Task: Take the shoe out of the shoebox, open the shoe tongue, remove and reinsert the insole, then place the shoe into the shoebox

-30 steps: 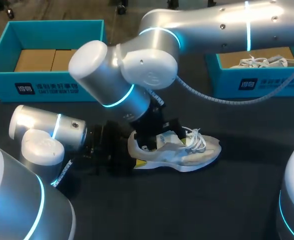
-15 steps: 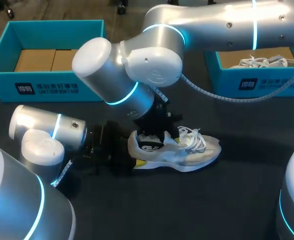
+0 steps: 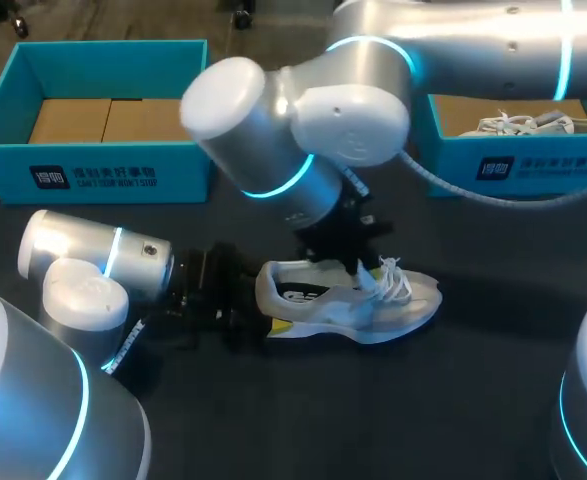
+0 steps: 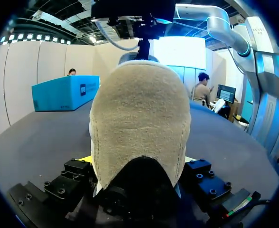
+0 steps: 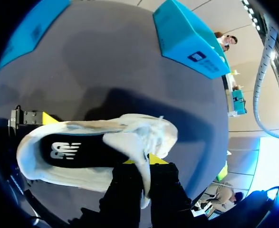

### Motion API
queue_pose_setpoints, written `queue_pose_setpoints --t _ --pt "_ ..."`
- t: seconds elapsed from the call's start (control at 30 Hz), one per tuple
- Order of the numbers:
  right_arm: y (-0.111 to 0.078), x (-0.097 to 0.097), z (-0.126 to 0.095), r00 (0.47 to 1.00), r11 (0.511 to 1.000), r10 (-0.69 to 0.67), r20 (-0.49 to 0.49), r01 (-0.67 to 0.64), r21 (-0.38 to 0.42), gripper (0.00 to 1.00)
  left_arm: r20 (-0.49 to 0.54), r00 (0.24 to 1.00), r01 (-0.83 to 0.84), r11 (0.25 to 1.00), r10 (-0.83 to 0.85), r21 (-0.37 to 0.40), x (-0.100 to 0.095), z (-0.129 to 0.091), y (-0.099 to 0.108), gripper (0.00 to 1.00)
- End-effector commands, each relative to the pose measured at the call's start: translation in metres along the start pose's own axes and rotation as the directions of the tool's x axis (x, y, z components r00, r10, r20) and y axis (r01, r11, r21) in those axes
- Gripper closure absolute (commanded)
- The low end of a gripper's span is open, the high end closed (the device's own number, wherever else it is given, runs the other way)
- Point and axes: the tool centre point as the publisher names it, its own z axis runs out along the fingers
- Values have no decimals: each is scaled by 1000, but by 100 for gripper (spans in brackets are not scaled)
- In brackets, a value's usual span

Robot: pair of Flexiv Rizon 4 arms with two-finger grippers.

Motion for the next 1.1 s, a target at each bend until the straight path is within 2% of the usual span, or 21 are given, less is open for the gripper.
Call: queue_pose_setpoints --t 0.03,0.4,0.6,0.73,0.77,1.1 --pt "-8 -29 8 988 993 118 -99 -119 -10 100 1 1000 0 1000 0 -4 0 0 0 100" --pt "-4 -65 27 991 996 74 -115 -80 -42 100 1 1000 0 1000 0 -4 0 0 0 100" --pt "1 -72 39 990 997 44 -134 -53 -60 100 1 1000 0 1000 0 -4 0 0 0 100" --pt "3 -70 47 988 996 28 -153 -40 -76 79 1 1000 0 1000 0 -4 0 0 0 100" --pt "3 -68 49 987 997 22 -159 -35 -76 71 1 1000 0 1000 0 -4 0 0 0 100" --pt "1 -58 67 984 998 17 -177 -28 -59 55 1 1000 0 1000 0 -4 0 0 0 100"
